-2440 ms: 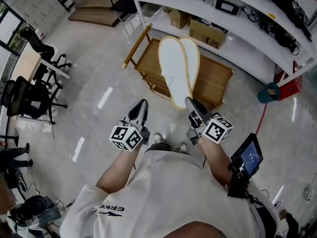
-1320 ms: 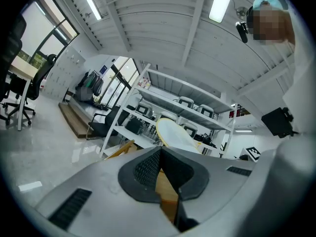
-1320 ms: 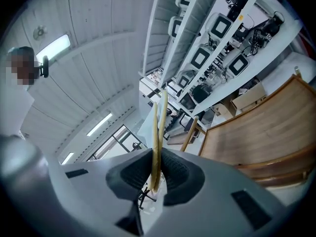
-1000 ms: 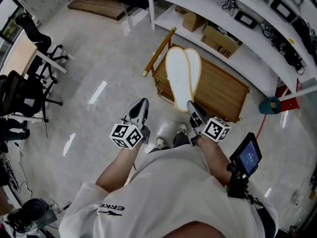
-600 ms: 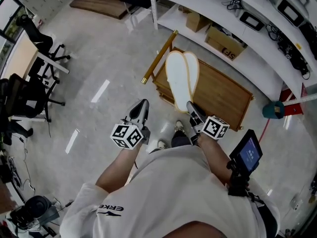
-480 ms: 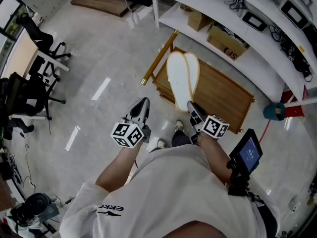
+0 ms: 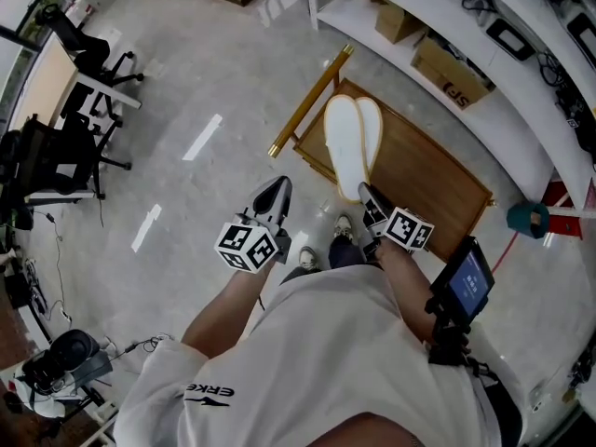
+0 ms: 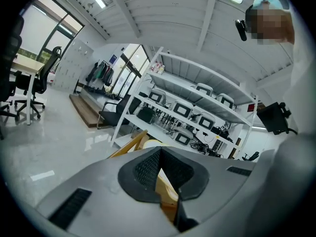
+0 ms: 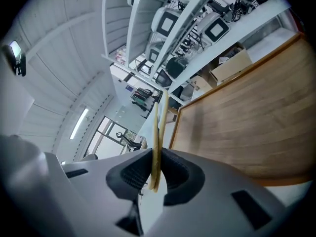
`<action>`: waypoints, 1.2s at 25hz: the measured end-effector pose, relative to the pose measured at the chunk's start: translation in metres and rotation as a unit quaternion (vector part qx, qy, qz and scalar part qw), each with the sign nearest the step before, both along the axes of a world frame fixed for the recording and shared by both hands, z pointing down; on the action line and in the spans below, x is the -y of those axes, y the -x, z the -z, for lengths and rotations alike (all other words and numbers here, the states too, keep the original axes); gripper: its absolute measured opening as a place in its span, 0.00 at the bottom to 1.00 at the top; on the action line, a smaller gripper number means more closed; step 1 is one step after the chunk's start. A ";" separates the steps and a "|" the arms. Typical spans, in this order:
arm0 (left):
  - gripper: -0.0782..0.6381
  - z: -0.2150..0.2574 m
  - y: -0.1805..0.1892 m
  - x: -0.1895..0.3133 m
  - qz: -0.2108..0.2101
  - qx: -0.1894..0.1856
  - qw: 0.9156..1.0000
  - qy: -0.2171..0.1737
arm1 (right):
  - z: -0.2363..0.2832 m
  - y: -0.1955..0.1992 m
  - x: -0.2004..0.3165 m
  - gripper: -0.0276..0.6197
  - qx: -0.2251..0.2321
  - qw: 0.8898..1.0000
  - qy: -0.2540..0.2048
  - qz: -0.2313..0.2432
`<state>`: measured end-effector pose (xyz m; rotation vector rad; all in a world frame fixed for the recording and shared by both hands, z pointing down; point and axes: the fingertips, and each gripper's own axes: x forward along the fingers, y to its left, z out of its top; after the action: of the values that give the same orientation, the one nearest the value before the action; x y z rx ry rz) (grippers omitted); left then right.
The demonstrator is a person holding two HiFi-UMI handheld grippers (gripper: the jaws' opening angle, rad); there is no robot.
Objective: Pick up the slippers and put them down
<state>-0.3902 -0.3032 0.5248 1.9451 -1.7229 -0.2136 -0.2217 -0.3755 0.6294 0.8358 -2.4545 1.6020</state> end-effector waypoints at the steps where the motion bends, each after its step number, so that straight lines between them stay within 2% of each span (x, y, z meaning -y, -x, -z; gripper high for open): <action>1: 0.11 -0.002 0.000 0.002 0.003 0.000 1.000 0.004 | -0.005 0.001 0.003 0.13 -0.001 1.000 0.006 0.001; 11: 0.11 -0.018 0.000 0.016 0.018 0.006 0.999 0.031 | -0.053 0.011 0.025 0.13 -0.005 0.998 0.064 -0.009; 20: 0.11 -0.031 -0.001 0.017 0.015 0.005 0.998 0.053 | -0.081 0.015 0.027 0.13 -0.007 0.993 0.108 -0.048; 30: 0.11 -0.041 -0.010 0.015 0.000 0.006 0.998 0.070 | -0.098 0.027 0.022 0.13 -0.019 0.989 0.130 -0.064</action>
<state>-0.3802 -0.3181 0.5656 1.8493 -1.6978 -0.0792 -0.2485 -0.3974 0.7273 0.9866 -2.1421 1.8781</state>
